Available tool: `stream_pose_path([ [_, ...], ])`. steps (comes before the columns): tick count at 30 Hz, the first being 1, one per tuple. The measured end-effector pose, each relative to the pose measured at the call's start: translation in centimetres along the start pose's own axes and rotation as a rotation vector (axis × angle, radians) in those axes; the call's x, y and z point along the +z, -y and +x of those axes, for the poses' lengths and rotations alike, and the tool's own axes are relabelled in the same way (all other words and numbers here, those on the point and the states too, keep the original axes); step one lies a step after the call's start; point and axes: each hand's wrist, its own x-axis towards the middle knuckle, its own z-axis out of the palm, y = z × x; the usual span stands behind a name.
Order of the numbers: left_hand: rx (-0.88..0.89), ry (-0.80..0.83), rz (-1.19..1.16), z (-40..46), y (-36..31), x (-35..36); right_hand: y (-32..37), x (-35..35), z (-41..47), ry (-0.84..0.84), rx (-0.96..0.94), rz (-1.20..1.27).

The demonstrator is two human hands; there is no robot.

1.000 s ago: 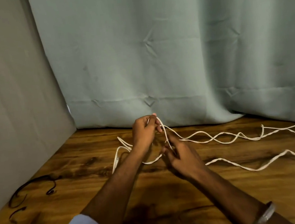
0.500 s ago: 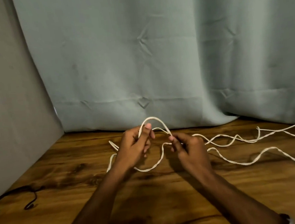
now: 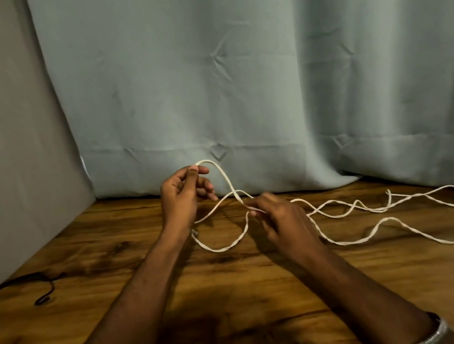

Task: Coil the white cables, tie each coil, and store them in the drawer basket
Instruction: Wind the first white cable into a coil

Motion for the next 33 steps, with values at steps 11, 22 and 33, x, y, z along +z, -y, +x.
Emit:
stream_pose_path([
  [11,-0.150,0.491,0.092,-1.7,0.6,2.2,1.7,0.2,0.0,-0.121,-0.221,0.220],
  [22,-0.529,0.563,-0.080,-3.7,0.5,3.4,1.2,0.9,0.6,-0.150,0.342,0.776],
  [33,-0.450,0.498,-0.111,-3.0,1.3,3.0,1.4,1.0,1.3,-0.222,0.667,1.372],
])
